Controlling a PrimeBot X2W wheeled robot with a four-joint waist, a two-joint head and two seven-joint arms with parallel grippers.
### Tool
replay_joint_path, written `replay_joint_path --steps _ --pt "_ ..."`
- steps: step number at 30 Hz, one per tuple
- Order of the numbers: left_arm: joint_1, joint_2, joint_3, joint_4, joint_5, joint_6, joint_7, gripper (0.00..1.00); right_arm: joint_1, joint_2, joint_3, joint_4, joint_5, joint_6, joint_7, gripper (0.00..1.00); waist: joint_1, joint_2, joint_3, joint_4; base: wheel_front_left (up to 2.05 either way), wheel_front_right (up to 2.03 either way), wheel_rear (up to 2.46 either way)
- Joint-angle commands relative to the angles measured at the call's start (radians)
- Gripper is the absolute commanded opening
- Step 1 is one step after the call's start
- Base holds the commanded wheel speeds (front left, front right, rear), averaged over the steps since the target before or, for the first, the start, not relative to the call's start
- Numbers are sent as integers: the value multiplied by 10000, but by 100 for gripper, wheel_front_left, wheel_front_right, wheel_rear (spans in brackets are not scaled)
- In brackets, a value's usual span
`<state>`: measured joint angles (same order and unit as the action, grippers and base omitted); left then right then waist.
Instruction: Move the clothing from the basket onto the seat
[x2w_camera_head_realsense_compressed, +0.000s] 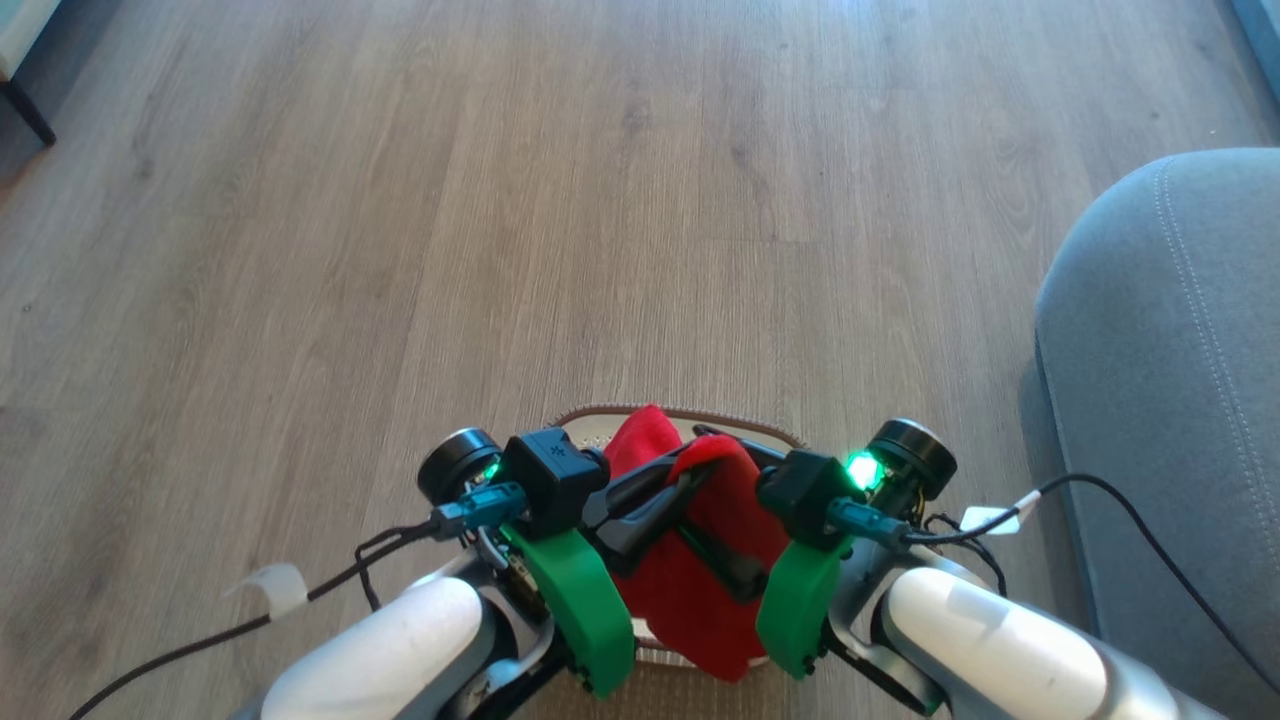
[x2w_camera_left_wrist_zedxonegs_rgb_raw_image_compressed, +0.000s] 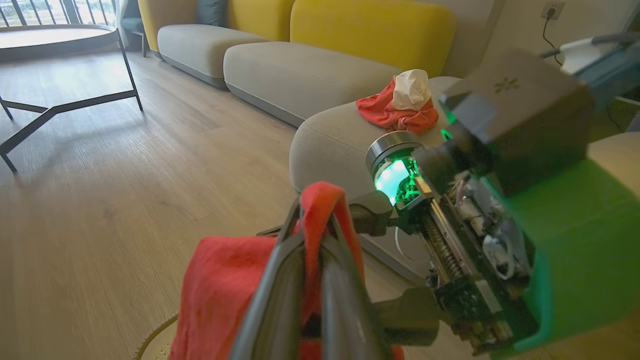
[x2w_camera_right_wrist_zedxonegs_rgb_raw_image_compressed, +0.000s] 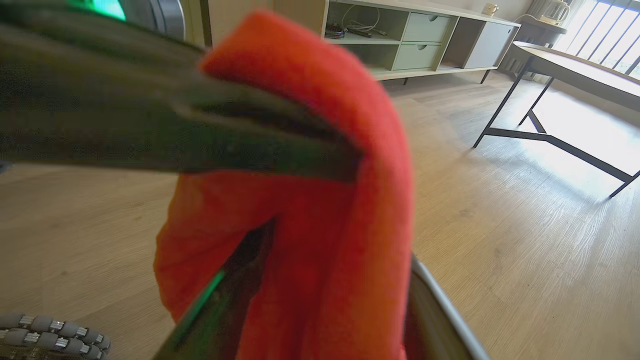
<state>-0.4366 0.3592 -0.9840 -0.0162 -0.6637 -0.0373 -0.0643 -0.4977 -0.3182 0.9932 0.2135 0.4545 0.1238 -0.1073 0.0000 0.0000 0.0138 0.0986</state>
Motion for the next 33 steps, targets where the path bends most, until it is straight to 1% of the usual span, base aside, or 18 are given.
replay_joint_path --steps 1,2,7,10,11,12,13,14,17,22,33 --pt "-712 -7 411 -373 -86 -81 -125 0 -370 33 -23 -256 165 69 -160 38 0 0 31 -14 0 0 0" --pt "-721 -17 404 -372 -87 -86 -135 0 -367 52 -24 -275 238 69 -221 0 0 0 45 -22 0 0 0" --pt "-734 -25 422 -274 -93 -89 -259 0 -405 2 -36 -349 506 69 -348 0 0 0 95 -102 0 0 0" --pt "-706 -15 455 -204 -110 -82 -376 47 -413 -99 -125 -362 588 69 -367 0 0 0 111 -161 0 0 0" --pt "-685 -14 477 -178 -126 -75 -432 75 -402 -129 -169 -369 611 69 -370 0 0 0 109 -188 0 0 0" --pt "-685 -14 477 -178 -126 -75 -432 75 -402 -129 -169 -369 611 69 -370 0 0 0 109 -188 0 0 0" --pt "-668 -3 493 -143 -126 -65 -481 98 -387 -156 -208 -379 630 69 -367 0 0 0 106 -224 0 0 0" --pt "-650 8 509 -106 -124 -48 -525 100 -375 -187 -237 -391 636 69 -354 0 0 0 112 -265 0 0 0" --pt "-603 14 543 -13 -116 8 -647 100 -333 -272 -373 -435 623 69 -324 0 0 0 146 -441 0 0 0" --pt "-572 47 546 40 -59 43 -827 100 -191 -540 -874 -647 515 69 -222 0 0 0 338 -1050 0 0 0" --pt "-647 121 517 17 88 57 -1043 100 494 -1119 -2630 -1466 -23 69 148 0 0 0 935 -2803 0 0 0"
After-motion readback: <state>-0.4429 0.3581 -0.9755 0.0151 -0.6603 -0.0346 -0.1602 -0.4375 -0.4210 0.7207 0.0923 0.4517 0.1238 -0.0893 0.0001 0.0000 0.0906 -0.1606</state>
